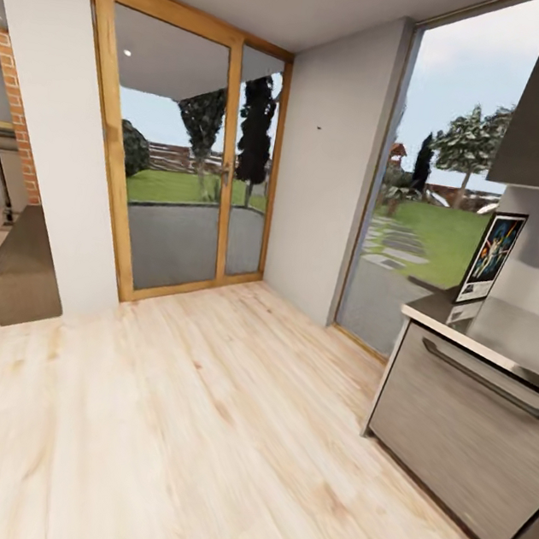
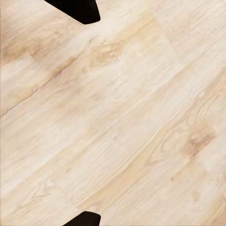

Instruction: Pick up the poster from the kitchen countertop and hang it on one of the wall nails in the kitchen.

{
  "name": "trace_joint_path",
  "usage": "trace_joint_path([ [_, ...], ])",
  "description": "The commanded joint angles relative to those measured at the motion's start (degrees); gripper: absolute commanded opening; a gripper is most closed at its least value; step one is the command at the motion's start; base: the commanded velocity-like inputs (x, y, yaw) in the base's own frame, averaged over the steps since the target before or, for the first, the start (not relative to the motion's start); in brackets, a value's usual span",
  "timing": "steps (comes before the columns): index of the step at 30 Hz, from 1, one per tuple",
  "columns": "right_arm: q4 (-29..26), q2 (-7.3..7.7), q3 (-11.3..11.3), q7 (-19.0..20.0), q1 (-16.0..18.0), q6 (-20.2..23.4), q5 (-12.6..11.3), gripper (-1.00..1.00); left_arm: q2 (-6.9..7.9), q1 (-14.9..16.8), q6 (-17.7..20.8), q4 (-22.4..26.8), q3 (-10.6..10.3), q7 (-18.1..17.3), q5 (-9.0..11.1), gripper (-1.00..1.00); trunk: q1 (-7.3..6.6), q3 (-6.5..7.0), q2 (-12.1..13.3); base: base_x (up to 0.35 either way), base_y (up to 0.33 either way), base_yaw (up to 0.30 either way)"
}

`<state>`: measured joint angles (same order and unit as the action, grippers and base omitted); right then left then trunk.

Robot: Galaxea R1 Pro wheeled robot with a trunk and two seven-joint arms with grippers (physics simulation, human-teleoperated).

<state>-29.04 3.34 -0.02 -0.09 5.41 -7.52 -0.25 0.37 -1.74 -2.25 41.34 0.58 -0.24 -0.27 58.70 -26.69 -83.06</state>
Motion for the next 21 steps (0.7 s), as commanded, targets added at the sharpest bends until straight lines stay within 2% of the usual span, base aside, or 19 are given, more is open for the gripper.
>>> trace_joint_path([
  [1,0.0,0.0,0.0,0.0,0.0,-0.2,0.0,1.0,0.02,0.0,-0.1,0.0,0.0,0.0,0.0,1.0,0.03,-0.01,0.0,0.263,0.274,-0.26],
  [10,0.0,0.0,0.0,0.0,0.0,-0.2,-0.1,1.0,0.16,0.0,-0.1,0.0,0.0,0.0,0.0,1.0,0.03,0.36,0.0,0.236,0.294,-0.278],
  [21,0.0,0.0,-0.1,-0.1,0.0,-0.2,-0.1,1.0,0.16,0.0,-0.1,0.0,0.0,0.0,0.0,1.0,0.03,0.5,0.0,0.235,0.286,-0.165],
])
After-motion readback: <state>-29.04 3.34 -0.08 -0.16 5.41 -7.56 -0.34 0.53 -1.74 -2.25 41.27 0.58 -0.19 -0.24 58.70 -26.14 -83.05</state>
